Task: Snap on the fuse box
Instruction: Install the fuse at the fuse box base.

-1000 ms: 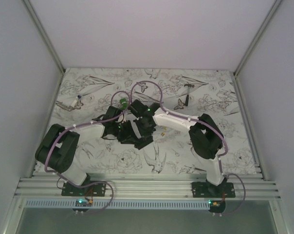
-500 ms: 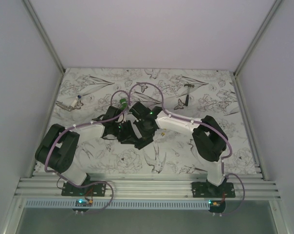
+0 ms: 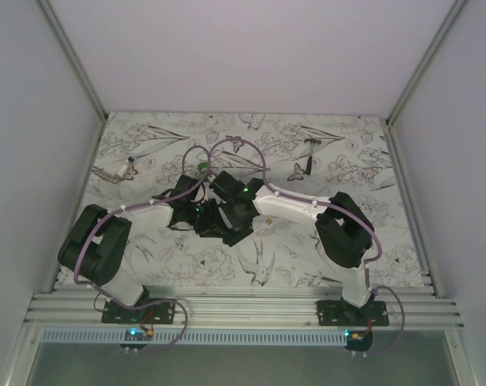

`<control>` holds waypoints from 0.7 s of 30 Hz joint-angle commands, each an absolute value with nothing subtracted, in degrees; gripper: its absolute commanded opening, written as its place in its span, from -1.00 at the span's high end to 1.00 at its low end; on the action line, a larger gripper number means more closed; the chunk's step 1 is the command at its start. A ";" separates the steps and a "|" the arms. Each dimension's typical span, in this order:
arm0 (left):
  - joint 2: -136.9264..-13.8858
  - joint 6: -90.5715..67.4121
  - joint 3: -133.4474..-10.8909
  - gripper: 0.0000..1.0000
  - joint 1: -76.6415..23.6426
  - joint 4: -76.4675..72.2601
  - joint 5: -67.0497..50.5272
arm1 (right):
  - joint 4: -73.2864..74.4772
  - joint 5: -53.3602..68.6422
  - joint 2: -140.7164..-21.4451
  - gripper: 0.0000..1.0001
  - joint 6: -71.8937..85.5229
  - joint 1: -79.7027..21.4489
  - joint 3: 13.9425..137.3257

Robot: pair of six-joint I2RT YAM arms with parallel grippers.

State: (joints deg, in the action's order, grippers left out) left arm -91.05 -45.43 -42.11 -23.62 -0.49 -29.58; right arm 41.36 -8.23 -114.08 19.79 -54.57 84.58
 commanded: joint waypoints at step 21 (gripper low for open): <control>-91.50 -42.42 -39.31 0.28 -23.25 6.75 -23.85 | 45.22 -15.27 -126.96 1.00 16.88 -51.27 75.36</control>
State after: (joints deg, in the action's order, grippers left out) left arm -90.78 -45.36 -42.11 -23.42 -0.47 -28.67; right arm 32.49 -6.90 -111.11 19.64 -53.30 78.06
